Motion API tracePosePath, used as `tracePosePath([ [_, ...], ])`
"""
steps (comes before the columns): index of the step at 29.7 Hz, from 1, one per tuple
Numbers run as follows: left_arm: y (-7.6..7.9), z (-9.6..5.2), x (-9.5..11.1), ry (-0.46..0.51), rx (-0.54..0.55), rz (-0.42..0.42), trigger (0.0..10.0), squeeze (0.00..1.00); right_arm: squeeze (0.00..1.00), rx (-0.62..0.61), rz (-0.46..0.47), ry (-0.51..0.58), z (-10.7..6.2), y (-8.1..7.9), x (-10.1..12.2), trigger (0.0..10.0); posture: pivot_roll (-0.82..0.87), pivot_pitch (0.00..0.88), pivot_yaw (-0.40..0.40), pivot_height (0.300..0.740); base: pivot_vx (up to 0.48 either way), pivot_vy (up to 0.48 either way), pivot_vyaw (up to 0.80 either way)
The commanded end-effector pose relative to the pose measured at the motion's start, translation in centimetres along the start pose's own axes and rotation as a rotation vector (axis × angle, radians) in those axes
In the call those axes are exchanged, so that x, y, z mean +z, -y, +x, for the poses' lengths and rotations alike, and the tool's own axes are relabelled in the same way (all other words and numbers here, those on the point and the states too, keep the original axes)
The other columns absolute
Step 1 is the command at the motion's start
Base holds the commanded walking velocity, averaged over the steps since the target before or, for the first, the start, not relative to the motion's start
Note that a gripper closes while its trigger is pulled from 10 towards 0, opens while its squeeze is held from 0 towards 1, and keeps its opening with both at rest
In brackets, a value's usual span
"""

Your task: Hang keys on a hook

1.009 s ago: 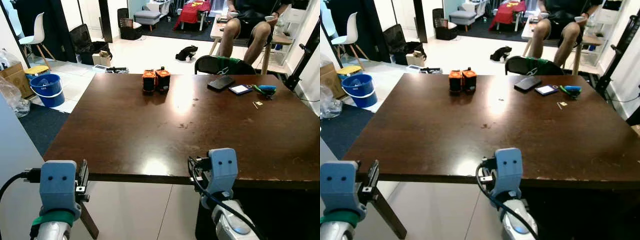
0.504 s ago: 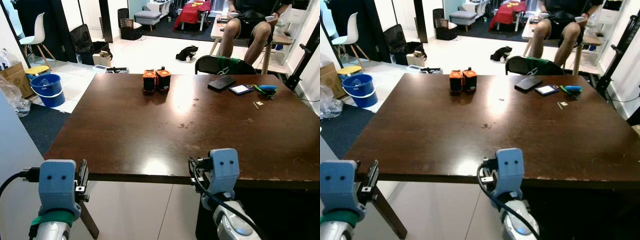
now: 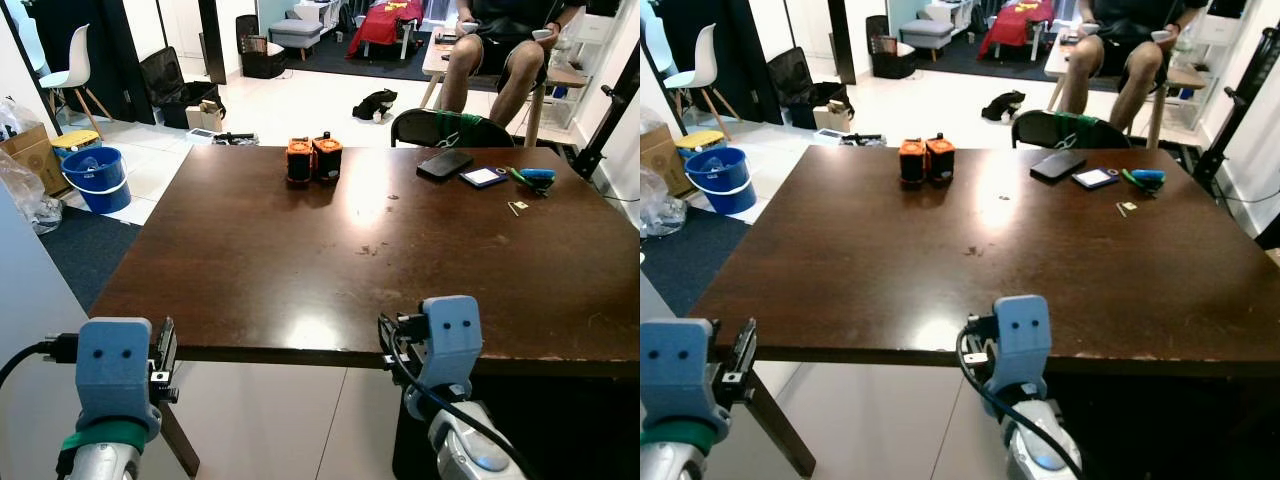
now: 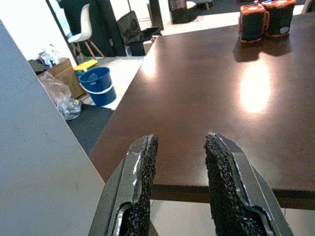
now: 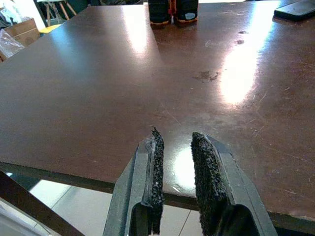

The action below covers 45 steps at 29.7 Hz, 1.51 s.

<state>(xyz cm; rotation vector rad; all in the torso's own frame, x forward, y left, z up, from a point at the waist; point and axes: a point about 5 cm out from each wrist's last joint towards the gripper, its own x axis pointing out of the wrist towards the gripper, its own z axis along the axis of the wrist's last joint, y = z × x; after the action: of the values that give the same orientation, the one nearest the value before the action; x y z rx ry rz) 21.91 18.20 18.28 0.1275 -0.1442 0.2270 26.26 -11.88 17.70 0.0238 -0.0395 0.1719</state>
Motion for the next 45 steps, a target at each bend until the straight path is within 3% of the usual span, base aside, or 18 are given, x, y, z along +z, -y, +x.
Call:
tracePosePath([
  [1, -0.10, -0.22, -0.13, -0.017, 0.001, 0.001, 10.0, 0.00, 0.00, -0.005, 0.008, -0.017, -0.28, 0.13, -0.20, 10.0, -0.10, 0.107, 0.130, 0.740, 0.000, 0.000, 0.00],
  [45, -0.15, -0.25, 0.27, -0.021, 0.000, -0.014, 10.0, 0.00, 0.00, -0.011, 0.020, -0.018, -0.35, 0.30, 0.21, 10.0, -0.09, 0.126, 0.133, 0.740, 0.000, 0.000, 0.00],
])
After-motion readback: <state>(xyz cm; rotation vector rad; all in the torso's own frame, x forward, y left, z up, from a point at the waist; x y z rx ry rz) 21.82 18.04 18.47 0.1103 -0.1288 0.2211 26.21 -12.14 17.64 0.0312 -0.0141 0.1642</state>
